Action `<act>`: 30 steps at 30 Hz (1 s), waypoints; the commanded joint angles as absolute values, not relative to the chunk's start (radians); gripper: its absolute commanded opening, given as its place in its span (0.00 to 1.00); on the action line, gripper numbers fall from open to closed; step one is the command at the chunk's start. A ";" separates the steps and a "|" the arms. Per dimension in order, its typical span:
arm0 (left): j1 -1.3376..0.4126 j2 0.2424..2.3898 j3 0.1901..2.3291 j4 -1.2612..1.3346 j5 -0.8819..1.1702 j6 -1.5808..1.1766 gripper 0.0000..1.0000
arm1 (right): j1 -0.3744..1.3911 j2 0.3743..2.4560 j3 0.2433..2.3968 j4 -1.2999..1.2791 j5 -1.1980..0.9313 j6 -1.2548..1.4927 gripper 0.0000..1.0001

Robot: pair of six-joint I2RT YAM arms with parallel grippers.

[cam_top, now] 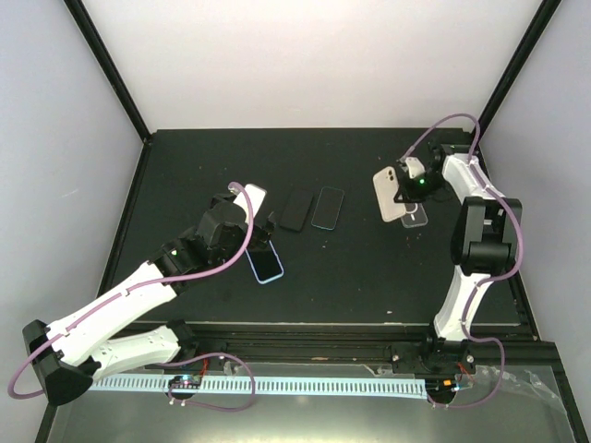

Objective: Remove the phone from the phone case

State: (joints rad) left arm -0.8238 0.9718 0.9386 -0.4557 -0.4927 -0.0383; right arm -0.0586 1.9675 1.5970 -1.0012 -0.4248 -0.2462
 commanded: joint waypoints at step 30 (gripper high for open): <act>-0.755 1.045 0.956 -0.498 -0.499 -0.136 0.99 | -0.034 1.641 1.381 -0.915 -0.454 -0.249 0.50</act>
State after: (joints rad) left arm -0.7834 0.9997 0.9382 -0.4583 -0.4938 -0.0677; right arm -0.0391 1.8042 1.4353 -0.9325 -0.4095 -0.2337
